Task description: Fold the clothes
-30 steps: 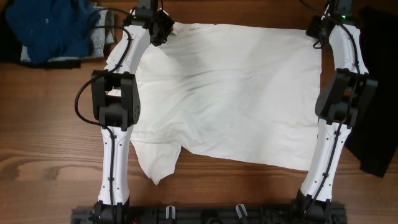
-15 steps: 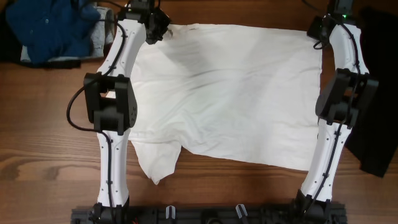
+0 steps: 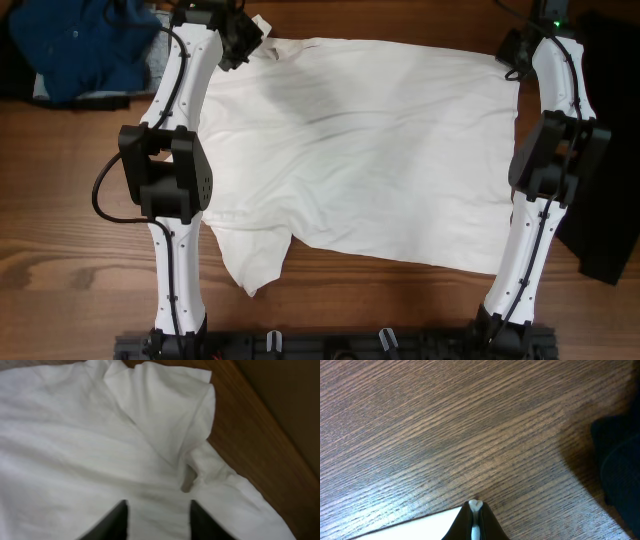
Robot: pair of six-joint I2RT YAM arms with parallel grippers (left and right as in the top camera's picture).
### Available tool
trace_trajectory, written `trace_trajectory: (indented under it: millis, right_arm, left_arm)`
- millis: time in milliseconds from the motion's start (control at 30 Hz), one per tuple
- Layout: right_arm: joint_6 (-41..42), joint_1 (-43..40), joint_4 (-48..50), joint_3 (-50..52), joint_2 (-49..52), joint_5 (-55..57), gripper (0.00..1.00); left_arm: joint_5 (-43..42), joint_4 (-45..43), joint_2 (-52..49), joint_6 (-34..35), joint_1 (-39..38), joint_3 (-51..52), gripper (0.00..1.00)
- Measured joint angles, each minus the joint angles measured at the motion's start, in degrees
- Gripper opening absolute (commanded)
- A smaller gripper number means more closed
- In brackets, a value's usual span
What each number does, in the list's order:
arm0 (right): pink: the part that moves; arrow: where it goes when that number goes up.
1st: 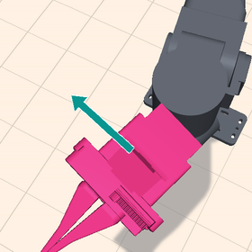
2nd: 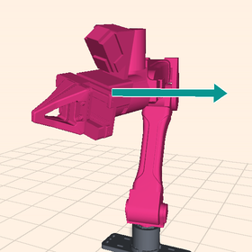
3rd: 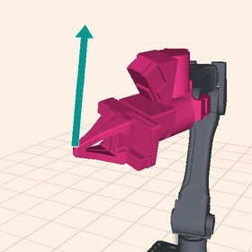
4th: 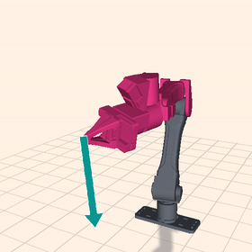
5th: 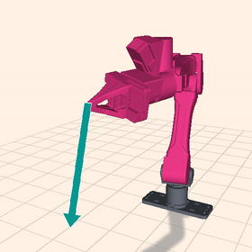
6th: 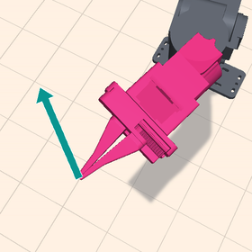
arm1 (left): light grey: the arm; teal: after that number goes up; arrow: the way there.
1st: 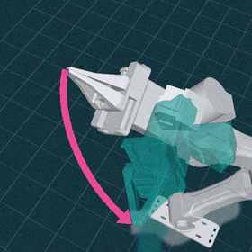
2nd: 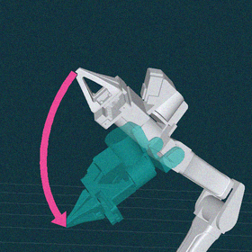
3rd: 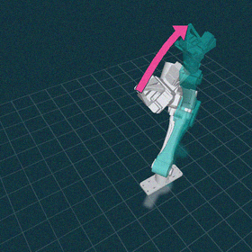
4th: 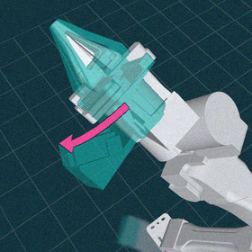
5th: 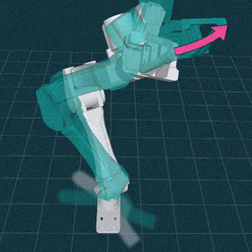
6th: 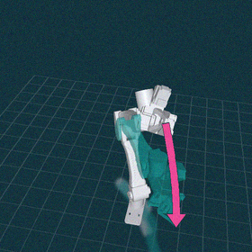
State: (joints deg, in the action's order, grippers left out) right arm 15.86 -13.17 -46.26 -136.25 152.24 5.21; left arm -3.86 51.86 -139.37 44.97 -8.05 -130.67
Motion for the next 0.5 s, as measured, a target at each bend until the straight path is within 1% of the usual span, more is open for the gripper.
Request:
trace_trajectory:
  millis: [267, 500]
  right_arm:
    - [0.42, 0.0, 0.02, -0.02, 0.0, 0.0, 0.04]
    - [0.42, 0.0, 0.02, -0.02, -0.02, 0.0, 0.04]
  left_arm:
    - [-3.87, -7.98, -1.57, -0.04, -1.2, 0.0, 0.79]
    - [-6.16, -12.0, -7.5, 1.64, -2.01, 0.0, 0.77]
